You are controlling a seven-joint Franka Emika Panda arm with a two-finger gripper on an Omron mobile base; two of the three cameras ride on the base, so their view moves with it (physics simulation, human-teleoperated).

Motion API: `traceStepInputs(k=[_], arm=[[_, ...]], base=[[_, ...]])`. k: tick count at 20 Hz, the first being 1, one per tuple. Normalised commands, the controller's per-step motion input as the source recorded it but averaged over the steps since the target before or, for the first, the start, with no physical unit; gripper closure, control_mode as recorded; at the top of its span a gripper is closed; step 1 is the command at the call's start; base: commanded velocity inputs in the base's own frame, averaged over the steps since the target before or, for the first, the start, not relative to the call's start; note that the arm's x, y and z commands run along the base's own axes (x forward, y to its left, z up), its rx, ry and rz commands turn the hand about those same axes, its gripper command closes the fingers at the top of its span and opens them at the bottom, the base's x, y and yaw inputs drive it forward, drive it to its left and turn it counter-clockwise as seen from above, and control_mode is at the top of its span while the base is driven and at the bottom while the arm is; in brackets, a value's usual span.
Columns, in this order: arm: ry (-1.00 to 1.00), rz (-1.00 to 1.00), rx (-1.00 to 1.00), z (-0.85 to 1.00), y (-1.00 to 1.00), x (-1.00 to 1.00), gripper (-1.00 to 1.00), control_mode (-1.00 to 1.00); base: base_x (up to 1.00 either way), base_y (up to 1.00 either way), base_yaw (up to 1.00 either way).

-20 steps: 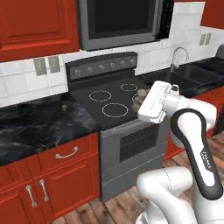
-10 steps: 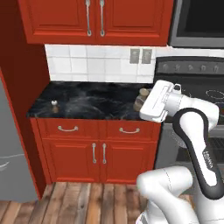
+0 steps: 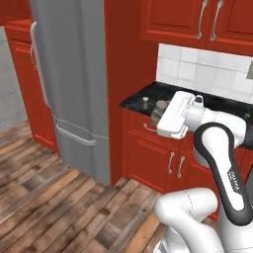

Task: There are various items on the counter. Only move the condiments/shakers into the cabinet.

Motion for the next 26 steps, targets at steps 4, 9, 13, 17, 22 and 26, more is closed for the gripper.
traceStepInputs(k=[4, 9, 13, 17, 22, 26], arm=[[0.00, 0.00, 0.00, 0.00, 0.00, 0.00, 1.00, 1.00], [0.00, 0.00, 0.00, 0.00, 0.00, 0.00, 1.00, 1.00], [0.00, 0.00, 0.00, 0.00, 0.00, 0.00, 1.00, 1.00], [0.00, 0.00, 0.00, 0.00, 0.00, 0.00, 1.00, 1.00], [0.00, 0.00, 0.00, 0.00, 0.00, 0.00, 1.00, 1.00], [0.00, 0.00, 0.00, 0.00, 0.00, 0.00, 1.00, 1.00]], base=[[-0.44, -0.18, 0.69], [0.10, 0.77, 0.10], [0.54, 1.00, -0.13], [0.61, 1.00, -0.36], [0.72, 1.00, -0.51], [0.74, 1.00, -0.65]])
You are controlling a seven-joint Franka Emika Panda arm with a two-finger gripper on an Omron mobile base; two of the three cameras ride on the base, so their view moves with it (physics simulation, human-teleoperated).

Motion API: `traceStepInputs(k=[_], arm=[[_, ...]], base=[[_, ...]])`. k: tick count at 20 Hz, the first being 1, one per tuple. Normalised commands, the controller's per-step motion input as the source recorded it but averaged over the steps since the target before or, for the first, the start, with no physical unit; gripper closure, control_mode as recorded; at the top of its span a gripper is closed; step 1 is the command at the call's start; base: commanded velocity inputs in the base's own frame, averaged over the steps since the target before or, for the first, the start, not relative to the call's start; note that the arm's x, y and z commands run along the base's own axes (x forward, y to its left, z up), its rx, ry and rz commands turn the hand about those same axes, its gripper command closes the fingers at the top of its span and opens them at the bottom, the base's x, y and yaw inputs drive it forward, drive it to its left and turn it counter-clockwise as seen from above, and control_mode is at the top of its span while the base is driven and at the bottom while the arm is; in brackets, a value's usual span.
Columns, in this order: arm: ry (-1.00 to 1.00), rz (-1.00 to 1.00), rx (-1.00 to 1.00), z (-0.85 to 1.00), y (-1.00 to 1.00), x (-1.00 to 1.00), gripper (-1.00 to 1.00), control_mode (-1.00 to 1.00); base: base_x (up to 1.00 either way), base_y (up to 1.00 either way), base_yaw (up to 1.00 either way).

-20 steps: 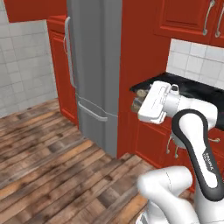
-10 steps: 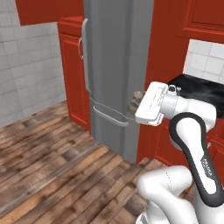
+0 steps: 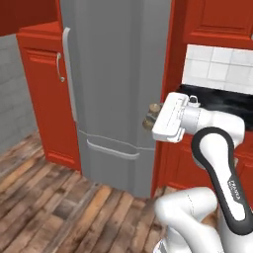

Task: There are various items on the counter. Only move the condiments/shakers into the cabinet.

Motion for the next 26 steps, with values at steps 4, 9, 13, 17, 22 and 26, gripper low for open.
traceStepInputs(k=[4, 9, 13, 17, 22, 26], arm=[[0.00, 0.00, 0.00, 0.00, 0.00, 0.00, 1.00, 1.00], [0.00, 0.00, 0.00, 0.00, 0.00, 0.00, 1.00, 1.00], [0.00, 0.00, 0.00, 0.00, 0.00, 0.00, 1.00, 1.00], [0.00, 0.00, 0.00, 0.00, 0.00, 0.00, 1.00, 1.00], [0.00, 0.00, 0.00, 0.00, 0.00, 0.00, 1.00, 1.00], [0.00, 0.00, 0.00, 0.00, 0.00, 0.00, 1.00, 1.00]], base=[[0.11, 1.00, -0.53], [0.05, 1.00, -0.50], [0.00, 1.00, -0.48], [0.00, 1.00, -0.46], [0.00, 1.00, -0.34], [0.00, 1.00, -0.14]])
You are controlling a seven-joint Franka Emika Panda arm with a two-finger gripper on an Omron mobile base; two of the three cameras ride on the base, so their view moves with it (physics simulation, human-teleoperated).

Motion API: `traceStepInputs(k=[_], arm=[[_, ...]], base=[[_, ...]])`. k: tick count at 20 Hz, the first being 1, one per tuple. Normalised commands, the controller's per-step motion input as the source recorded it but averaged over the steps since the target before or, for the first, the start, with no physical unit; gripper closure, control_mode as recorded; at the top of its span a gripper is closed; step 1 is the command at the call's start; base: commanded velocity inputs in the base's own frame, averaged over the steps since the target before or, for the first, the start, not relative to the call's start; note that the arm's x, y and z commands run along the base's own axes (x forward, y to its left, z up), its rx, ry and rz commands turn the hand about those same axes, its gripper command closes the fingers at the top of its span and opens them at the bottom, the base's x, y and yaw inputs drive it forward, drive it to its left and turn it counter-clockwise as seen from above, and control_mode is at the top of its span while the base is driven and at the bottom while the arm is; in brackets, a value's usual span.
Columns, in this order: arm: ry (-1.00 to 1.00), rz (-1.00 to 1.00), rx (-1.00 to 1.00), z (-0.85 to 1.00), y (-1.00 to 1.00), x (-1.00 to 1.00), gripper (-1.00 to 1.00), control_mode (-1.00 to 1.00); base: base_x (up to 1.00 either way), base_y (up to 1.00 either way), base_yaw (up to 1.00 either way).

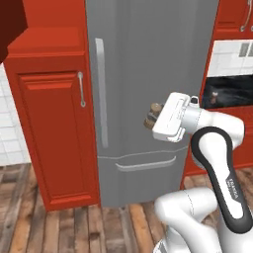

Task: There are various items on the counter. Only move the condiments/shakers into the cabinet.

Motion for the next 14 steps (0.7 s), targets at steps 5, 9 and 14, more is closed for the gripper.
traceStepInputs(k=[5, 9, 14], arm=[[0.00, 0.00, 0.00, 0.00, 0.00, 0.00, 1.00, 1.00], [0.00, 0.00, 0.00, 0.00, 0.00, 0.00, 1.00, 1.00], [0.00, 0.00, 0.00, 0.00, 0.00, 0.00, 1.00, 1.00]], base=[[0.02, 0.96, -0.04], [0.00, 0.09, 0.00], [0.21, 0.22, 0.00]])
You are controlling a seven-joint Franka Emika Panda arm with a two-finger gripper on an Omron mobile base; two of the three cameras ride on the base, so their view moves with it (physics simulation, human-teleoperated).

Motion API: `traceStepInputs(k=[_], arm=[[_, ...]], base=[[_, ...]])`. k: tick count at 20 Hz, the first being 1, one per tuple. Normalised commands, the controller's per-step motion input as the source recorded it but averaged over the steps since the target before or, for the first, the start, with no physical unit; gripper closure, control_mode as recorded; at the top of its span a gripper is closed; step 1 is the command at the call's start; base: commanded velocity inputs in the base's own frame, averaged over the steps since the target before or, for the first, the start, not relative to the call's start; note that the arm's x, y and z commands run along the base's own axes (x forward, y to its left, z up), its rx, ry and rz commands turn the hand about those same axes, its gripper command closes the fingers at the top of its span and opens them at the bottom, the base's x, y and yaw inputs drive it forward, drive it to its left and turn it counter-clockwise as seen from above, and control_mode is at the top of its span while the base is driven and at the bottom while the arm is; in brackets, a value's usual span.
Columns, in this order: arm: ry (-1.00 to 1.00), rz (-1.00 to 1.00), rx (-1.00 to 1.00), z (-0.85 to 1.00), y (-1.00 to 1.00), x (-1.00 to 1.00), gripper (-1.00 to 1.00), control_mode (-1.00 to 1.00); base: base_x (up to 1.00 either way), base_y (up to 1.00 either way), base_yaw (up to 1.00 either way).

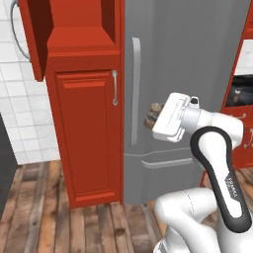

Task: There are various items on the counter. Only move the condiments/shakers into the cabinet.

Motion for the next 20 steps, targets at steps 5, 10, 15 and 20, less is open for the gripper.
traceStepInputs(k=[5, 10, 15, 20], arm=[[0.00, 0.00, 0.00, 0.00, 0.00, 0.00, 1.00, 1.00], [0.00, 0.00, 0.00, 0.00, 0.00, 0.00, 1.00, 1.00], [0.00, 0.00, 0.00, 0.00, 0.00, 0.00, 1.00, 1.00], [0.00, 0.00, 0.00, 0.00, 0.00, 0.00, 1.00, 1.00]], base=[[0.52, 0.72, -0.04], [0.63, 0.69, -0.10], [0.66, 0.05, -0.07], [0.68, 0.00, 0.00]])
